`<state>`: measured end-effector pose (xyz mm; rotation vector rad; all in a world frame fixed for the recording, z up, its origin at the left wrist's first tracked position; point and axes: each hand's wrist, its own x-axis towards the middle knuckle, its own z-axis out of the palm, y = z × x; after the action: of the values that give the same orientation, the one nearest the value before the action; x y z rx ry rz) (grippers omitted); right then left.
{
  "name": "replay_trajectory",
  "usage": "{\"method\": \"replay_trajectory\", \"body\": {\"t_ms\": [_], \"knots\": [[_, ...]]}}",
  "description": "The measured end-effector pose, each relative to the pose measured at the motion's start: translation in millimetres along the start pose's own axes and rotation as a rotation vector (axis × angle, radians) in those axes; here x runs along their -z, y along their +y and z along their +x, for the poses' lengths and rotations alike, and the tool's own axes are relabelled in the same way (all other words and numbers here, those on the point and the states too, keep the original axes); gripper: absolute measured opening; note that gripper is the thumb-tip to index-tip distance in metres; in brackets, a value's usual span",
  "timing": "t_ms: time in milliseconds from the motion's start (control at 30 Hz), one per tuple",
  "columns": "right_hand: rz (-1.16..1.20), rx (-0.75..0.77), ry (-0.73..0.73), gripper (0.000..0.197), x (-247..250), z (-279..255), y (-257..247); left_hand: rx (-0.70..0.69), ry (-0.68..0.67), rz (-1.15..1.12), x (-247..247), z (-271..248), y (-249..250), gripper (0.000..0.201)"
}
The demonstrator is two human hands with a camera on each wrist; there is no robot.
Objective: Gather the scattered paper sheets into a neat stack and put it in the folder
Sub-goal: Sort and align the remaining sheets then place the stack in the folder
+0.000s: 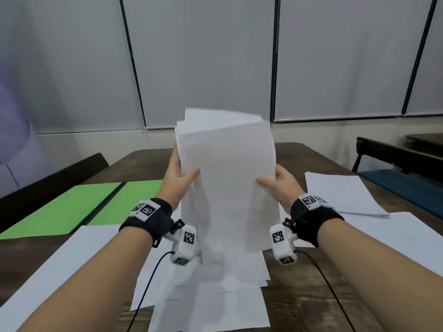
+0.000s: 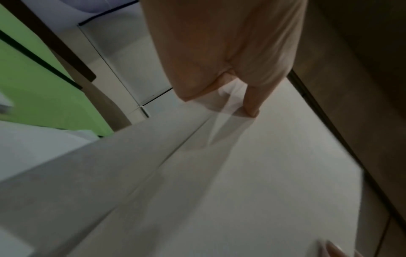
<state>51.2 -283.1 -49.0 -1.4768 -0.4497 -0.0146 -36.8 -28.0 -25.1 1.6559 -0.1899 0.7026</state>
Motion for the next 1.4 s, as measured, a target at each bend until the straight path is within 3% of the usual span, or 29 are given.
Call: {"method": "replay_trajectory", "body": {"t_ms": [167, 300, 400, 467, 533, 667, 767, 900, 1000, 1067, 1200, 1300, 1400], "knots": [[0.016, 0.156, 0.078, 0.026, -10.6, 10.8, -32.8, -0.112, 0.106, 0.047, -7.5, 14.7, 28.5, 0.073], [0.042, 0.171, 0.064, 0.028, -28.2, 18.0, -45.5, -0.162, 0.145, 0.164, -21.8, 21.2, 37.4, 0.07], [0.038, 0.089, -0.004, 0.058, -35.6, 16.1, -37.5, -0.206, 0.13, 0.2, -29.6, 12.8, 35.8, 0.068], [0.049, 0.033, -0.014, 0.065, -35.9, 13.0, -27.4, -0.229, 0.141, 0.202, -27.8, 8.0, 26.7, 0.073], [0.039, -0.001, -0.017, 0.061, -35.0, 11.3, -19.1, -0.231, 0.154, 0.24, -22.5, 5.8, 15.2, 0.074], [0.003, 0.029, -0.006, 0.045, -39.5, 16.9, -21.5, -0.154, 0.216, 0.229, -24.0, 7.2, 12.9, 0.051], [0.074, 0.076, 0.07, 0.046, -42.0, 24.5, -26.8, -0.175, 0.29, 0.144, -23.3, 14.7, 17.1, 0.056], [0.075, -0.057, 0.009, 0.054, -41.6, 20.7, -6.3, -0.027, 0.334, 0.097, -14.0, 7.2, -8.1, 0.058], [0.001, -0.116, -0.053, 0.043, -46.0, 11.0, 17.1, 0.098, 0.303, 0.078, -15.7, -13.6, -34.3, 0.044], [-0.007, -0.094, -0.056, 0.033, -49.4, 6.4, 26.6, 0.12, 0.312, 0.079, -18.5, -22.0, -44.8, 0.038], [0.02, -0.123, -0.007, 0.039, -51.3, 4.6, 39.3, 0.161, 0.342, 0.046, -12.8, -20.5, -54.4, 0.028], [-0.07, -0.219, -0.018, 0.043, -50.7, 4.9, 52.3, 0.3, 0.246, 0.135, -7.5, -22.7, -65.0, 0.035], [-0.204, -0.198, -0.055, 0.044, -51.5, 10.8, 57.1, 0.399, 0.14, 0.317, 2.4, -24.5, -68.3, 0.028]]}}
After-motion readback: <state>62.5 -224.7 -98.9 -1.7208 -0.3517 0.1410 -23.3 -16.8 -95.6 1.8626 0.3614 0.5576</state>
